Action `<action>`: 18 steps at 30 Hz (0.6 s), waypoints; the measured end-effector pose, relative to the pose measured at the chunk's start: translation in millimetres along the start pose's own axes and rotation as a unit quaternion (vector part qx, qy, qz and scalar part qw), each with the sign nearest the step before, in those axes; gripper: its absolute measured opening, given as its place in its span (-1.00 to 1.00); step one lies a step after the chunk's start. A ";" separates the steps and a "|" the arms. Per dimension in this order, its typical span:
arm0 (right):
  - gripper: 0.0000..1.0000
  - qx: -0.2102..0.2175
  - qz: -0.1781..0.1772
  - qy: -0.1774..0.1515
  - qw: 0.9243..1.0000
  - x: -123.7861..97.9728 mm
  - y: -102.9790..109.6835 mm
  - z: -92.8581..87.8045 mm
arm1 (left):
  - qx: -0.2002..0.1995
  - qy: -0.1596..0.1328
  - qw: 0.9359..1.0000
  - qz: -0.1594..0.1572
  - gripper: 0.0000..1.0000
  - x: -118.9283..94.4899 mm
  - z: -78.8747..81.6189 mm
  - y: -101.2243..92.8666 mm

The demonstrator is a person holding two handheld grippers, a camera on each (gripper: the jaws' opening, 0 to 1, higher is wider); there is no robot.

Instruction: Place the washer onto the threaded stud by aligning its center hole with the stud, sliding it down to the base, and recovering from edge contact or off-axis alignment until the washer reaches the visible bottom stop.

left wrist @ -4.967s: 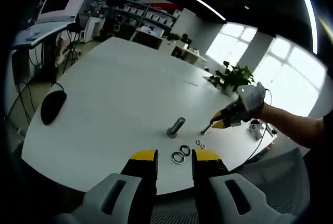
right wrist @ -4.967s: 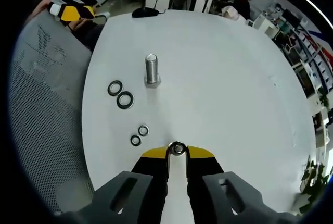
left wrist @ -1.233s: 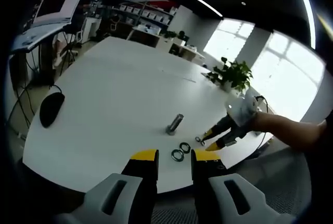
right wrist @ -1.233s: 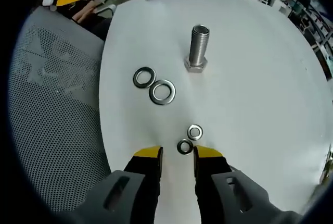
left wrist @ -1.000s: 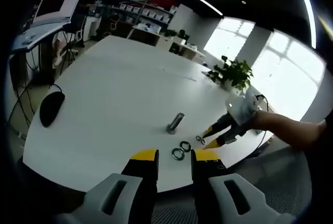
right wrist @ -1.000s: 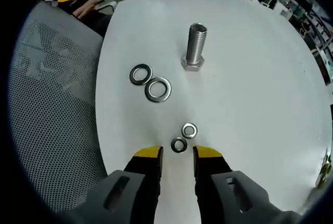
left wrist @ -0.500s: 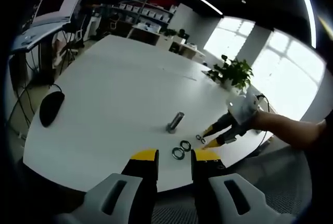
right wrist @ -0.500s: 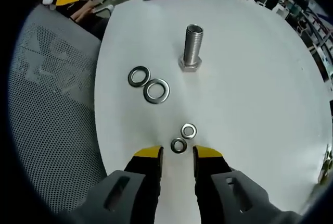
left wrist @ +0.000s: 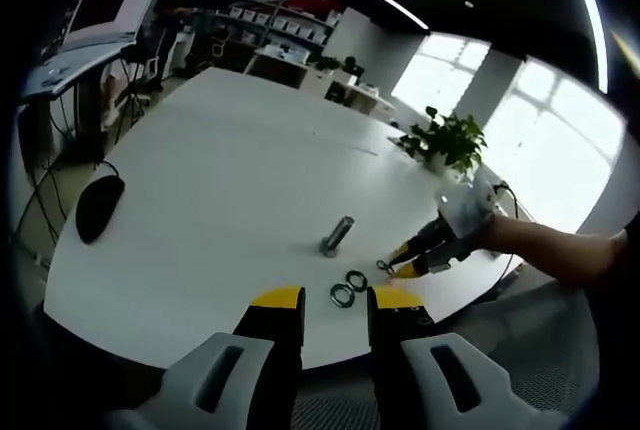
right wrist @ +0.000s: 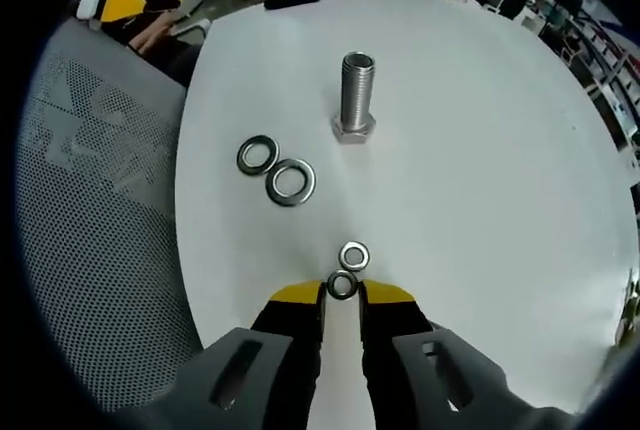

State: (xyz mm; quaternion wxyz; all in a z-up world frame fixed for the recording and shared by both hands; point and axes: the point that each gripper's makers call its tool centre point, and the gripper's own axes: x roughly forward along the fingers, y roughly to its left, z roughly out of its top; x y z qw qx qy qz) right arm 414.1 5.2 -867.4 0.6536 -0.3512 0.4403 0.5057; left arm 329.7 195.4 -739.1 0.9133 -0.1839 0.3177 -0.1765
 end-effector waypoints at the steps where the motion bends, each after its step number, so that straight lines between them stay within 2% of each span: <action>1: -0.69 -0.001 0.000 0.000 1.000 0.0 0.1 0.0 | 0.001 0.000 1.000 0.000 -0.55 0.1 -0.1 -0.2; 8: -0.72 0.000 -0.001 0.004 1.000 -0.5 0.6 -0.6 | 0.001 -0.001 1.000 -0.001 -0.55 0.2 0.2 -0.8; 18: -0.72 -0.007 0.021 0.019 1.000 -6.1 8.0 -5.9 | -0.001 -0.002 1.000 0.000 -0.55 -0.1 0.5 -0.5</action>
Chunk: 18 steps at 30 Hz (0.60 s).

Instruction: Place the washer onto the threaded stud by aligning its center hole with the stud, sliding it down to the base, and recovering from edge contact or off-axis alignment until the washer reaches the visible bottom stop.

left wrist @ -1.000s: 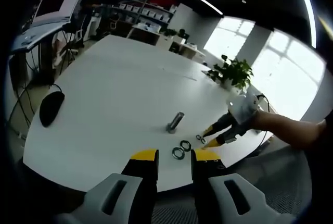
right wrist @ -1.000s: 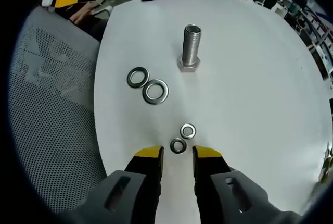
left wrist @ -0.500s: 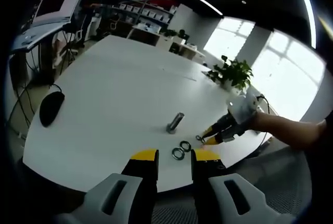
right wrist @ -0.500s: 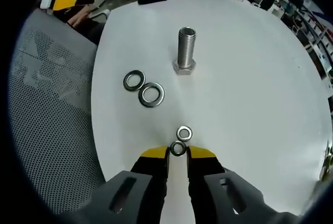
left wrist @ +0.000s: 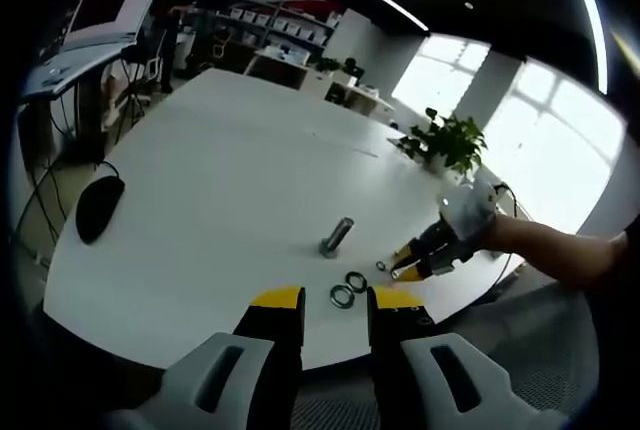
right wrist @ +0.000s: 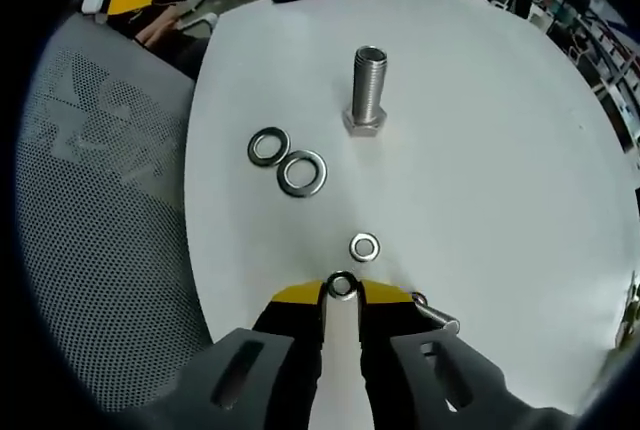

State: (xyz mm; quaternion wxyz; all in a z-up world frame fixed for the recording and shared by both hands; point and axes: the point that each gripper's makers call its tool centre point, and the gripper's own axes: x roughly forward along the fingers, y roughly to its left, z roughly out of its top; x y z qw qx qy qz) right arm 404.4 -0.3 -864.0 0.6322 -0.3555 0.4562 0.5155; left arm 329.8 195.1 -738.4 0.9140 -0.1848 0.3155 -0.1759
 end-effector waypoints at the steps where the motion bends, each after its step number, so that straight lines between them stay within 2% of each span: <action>1: -0.72 -0.002 0.000 0.000 1.000 -1.8 0.5 0.7 | 0.000 0.000 1.000 0.000 -0.55 0.0 0.1 0.0; 5: -0.72 -0.001 0.004 -0.005 1.000 -10.3 1.4 5.1 | -0.001 0.000 1.000 0.000 -0.55 -0.1 0.1 0.3; 10: -0.72 -0.018 0.016 0.008 1.000 -15.8 9.2 2.0 | -0.002 -0.003 1.000 0.000 -0.55 -0.3 1.1 0.4; 18: -0.72 -0.025 0.013 0.011 1.000 -38.0 3.1 4.7 | -0.008 -0.014 1.000 0.000 -0.55 -1.0 4.0 1.1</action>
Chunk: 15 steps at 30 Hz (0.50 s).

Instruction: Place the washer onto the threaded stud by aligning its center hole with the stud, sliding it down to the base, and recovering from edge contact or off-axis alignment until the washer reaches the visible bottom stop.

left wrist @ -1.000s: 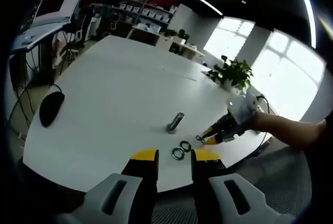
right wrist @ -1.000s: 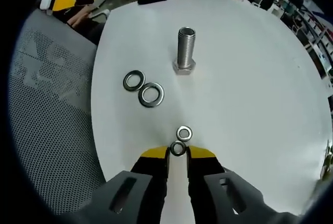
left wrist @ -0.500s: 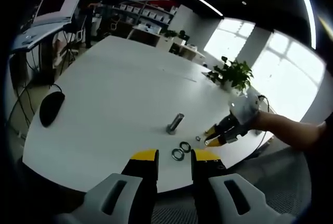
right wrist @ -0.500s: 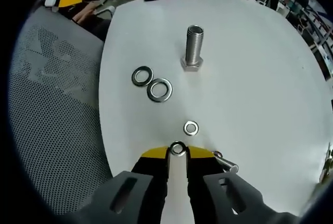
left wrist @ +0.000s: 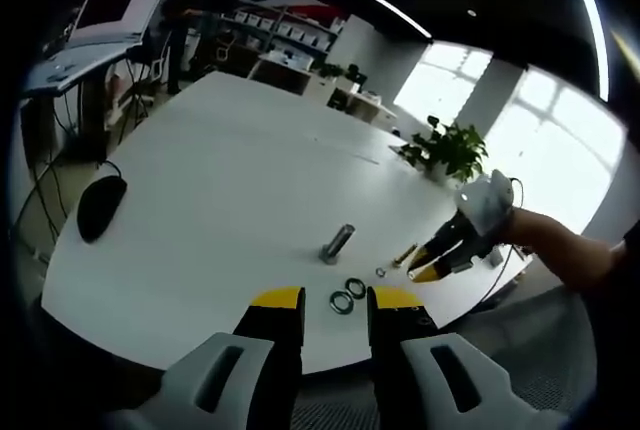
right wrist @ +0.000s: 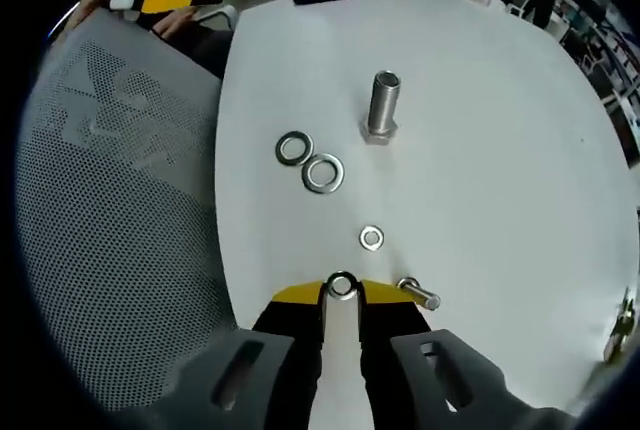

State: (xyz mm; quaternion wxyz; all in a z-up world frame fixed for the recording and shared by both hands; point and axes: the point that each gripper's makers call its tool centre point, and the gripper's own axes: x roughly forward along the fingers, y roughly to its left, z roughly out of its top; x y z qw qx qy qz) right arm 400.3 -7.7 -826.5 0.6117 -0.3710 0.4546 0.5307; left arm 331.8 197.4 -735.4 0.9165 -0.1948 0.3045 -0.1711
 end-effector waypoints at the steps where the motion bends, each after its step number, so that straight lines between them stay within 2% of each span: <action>1: -0.72 -0.003 0.001 -0.003 1.000 -4.4 0.2 0.9 | 0.001 0.001 1.000 -0.001 -0.55 0.1 -0.4 -0.5; 4: -0.72 0.010 0.009 -0.025 1.000 -12.7 2.1 4.6 | 0.000 0.000 1.000 0.000 -0.55 -0.1 -0.2 0.0; 7: -0.72 0.003 0.000 -0.016 1.000 -14.2 -1.8 -4.4 | -0.001 0.000 1.000 0.000 -0.55 -0.1 -0.3 0.1; 15: -0.72 0.018 -0.025 -0.014 0.999 -25.7 -19.8 -18.5 | 0.001 0.002 1.000 -0.001 -0.55 0.1 -0.9 -0.5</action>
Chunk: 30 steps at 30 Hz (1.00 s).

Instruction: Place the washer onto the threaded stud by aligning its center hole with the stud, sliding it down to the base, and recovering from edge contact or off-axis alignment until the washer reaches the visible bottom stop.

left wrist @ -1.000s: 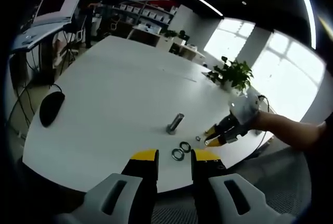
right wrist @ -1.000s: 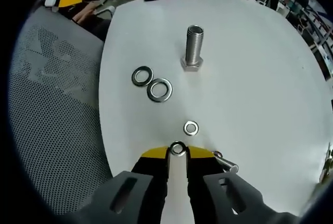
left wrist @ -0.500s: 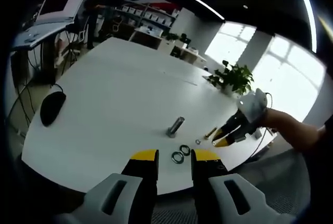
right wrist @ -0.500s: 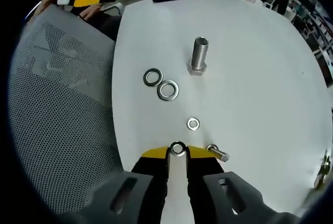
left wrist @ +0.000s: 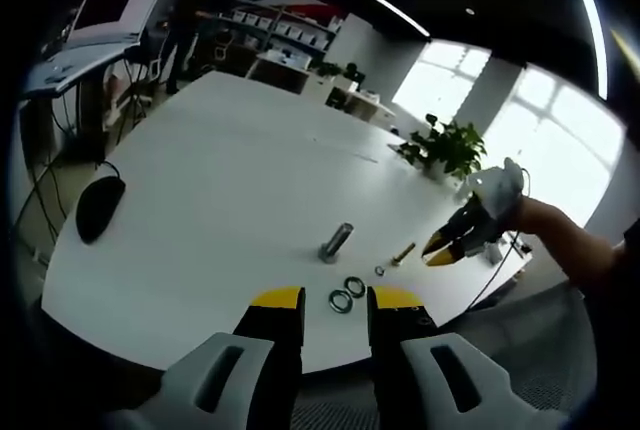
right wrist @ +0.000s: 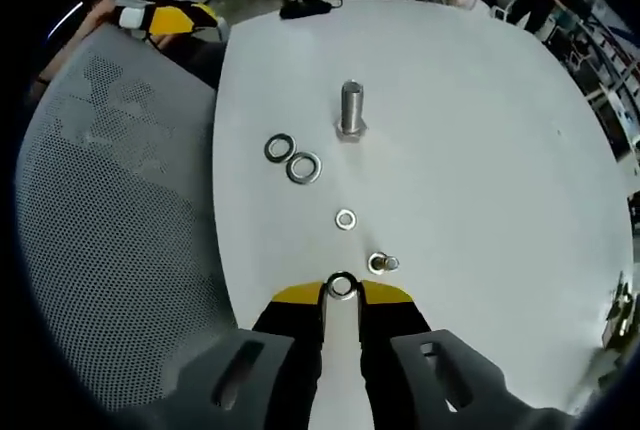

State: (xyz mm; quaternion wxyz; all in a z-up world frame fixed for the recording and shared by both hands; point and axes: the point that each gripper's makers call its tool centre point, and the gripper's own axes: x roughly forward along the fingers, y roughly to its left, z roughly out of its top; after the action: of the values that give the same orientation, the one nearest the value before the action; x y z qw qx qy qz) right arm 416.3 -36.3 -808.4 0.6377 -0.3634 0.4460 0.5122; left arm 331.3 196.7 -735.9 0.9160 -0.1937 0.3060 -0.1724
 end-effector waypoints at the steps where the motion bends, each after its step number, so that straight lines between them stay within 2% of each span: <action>1: -0.72 0.001 -0.003 0.000 1.000 -1.8 -2.7 -0.8 | 0.000 0.000 1.000 0.000 -0.55 0.0 0.0 -0.1; 6: -0.72 0.000 -0.019 -0.004 1.000 -10.8 -10.5 1.7 | 0.001 0.001 1.000 0.000 -0.55 0.1 -0.5 0.0; 13: -0.72 -0.014 -0.036 -0.018 0.999 -16.6 -19.4 15.3 | 0.001 0.003 1.000 0.002 -0.55 -0.1 -1.1 0.7; 21: -0.72 -0.028 -0.044 -0.019 0.998 -11.7 -24.1 22.7 | 0.000 0.003 1.000 0.002 -0.55 0.1 -0.7 0.5; 30: -0.72 -0.038 -0.043 -0.006 0.998 -3.0 -26.2 20.1 | -0.001 0.002 1.000 0.003 -0.55 -0.1 -0.3 0.7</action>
State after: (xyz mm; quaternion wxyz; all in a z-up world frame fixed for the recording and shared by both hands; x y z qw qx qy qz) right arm 445.6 -24.3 -798.6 0.6477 -0.4027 0.4063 0.5032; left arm 331.2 197.3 -736.4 0.9156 -0.1938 0.3086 -0.1700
